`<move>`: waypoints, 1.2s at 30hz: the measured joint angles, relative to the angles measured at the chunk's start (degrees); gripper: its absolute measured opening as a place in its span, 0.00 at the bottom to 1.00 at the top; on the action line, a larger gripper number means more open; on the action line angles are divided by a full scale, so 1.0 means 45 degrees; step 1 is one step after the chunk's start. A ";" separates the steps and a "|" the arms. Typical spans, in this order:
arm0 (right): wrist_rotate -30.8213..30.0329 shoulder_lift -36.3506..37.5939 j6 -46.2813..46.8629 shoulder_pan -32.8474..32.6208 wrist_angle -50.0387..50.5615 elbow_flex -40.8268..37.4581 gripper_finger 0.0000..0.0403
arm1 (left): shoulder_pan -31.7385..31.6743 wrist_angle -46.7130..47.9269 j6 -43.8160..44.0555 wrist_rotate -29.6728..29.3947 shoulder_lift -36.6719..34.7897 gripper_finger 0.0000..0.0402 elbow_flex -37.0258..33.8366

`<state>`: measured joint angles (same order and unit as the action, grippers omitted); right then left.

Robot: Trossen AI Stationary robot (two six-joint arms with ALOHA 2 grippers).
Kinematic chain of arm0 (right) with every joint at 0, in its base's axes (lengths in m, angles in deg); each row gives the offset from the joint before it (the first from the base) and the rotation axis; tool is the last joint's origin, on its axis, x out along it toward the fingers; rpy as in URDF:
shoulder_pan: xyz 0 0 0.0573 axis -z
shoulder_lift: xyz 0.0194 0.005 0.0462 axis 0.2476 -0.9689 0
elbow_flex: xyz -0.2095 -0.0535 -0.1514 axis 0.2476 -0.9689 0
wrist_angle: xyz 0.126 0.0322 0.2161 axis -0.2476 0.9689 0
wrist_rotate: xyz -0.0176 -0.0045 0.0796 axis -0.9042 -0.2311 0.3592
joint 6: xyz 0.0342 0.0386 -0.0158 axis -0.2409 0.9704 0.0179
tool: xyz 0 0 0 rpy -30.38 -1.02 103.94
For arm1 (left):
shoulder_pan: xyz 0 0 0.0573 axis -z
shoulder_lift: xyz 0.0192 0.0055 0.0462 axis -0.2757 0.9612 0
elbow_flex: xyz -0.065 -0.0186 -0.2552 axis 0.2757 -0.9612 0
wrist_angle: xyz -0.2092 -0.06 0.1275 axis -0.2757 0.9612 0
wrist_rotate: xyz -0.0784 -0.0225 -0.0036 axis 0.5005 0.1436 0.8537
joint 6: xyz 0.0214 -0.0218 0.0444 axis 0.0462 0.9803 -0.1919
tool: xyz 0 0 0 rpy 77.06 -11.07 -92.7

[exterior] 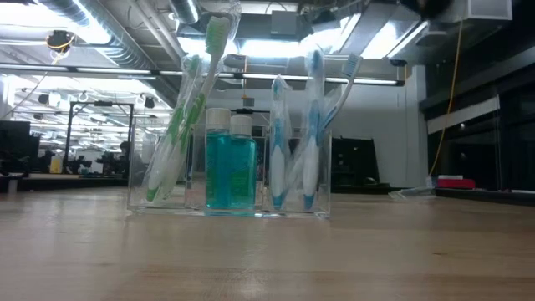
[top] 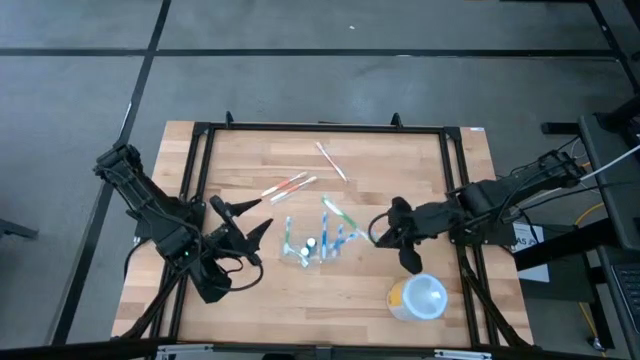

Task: Pick & Place toothbrushing station
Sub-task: Put the green toothbrush into the transparent organizer

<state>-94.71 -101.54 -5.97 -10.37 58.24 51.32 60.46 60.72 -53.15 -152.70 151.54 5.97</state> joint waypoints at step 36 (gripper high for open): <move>0.6203 -0.5115 0.2274 0.1558 -1.1763 0.1240 0.00 | 0.1746 -1.1869 -1.5075 -0.0713 0.2280 0.58 -0.1082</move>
<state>-66.79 -124.56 4.27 -3.36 5.31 56.90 68.32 7.32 -120.99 -155.90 161.80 1.11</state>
